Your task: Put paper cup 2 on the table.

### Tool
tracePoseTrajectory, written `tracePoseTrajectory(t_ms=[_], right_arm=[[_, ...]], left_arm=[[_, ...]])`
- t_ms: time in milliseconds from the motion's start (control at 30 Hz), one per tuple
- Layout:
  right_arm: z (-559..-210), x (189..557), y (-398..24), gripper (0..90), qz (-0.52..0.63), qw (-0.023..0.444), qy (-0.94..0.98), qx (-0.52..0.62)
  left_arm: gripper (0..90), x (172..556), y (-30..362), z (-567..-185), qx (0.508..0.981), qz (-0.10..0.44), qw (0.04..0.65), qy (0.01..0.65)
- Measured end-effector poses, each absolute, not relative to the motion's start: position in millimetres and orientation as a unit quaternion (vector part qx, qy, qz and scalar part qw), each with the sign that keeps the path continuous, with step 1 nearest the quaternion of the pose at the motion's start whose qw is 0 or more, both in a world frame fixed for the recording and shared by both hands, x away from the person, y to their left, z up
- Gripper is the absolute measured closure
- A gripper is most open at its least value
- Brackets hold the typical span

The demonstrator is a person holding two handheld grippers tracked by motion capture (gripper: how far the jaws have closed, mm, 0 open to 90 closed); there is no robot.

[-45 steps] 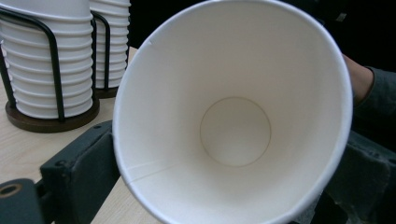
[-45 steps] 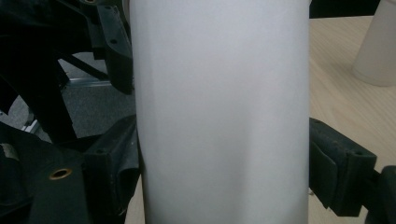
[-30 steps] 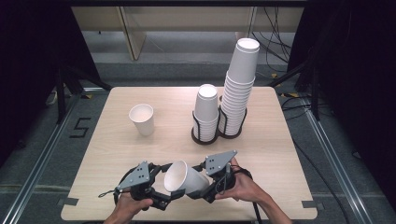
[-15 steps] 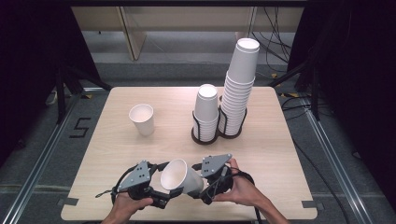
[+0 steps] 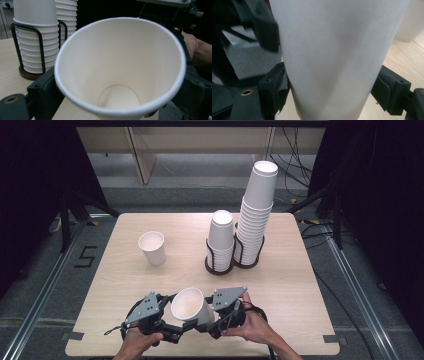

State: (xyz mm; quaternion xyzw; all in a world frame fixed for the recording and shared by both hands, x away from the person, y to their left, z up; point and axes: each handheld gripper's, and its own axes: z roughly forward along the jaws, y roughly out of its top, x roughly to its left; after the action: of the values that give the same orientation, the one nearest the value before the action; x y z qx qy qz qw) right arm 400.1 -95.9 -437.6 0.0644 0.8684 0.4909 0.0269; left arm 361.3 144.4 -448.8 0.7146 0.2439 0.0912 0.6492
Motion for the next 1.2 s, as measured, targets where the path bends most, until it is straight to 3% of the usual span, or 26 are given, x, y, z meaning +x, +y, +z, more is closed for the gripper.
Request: tracePoseTrajectory(t_ms=[600, 700, 1200], right_arm=[[-451, 397, -85, 21.2, 0.505, -0.018, 0.858, 0.088], [-454, 400, -88, 17.3, 0.498, -0.023, 0.861, 0.103], [-458, 407, -116, 19.5, 0.456, 0.017, 0.879, 0.142]], left_arm=[[13.3, 361, 140, -454, 0.702, 0.096, 0.663, 0.242], [13.6, 360, 142, -451, 0.702, 0.112, 0.657, 0.250], [13.7, 377, 174, -455, 0.700, 0.211, 0.594, 0.336]])
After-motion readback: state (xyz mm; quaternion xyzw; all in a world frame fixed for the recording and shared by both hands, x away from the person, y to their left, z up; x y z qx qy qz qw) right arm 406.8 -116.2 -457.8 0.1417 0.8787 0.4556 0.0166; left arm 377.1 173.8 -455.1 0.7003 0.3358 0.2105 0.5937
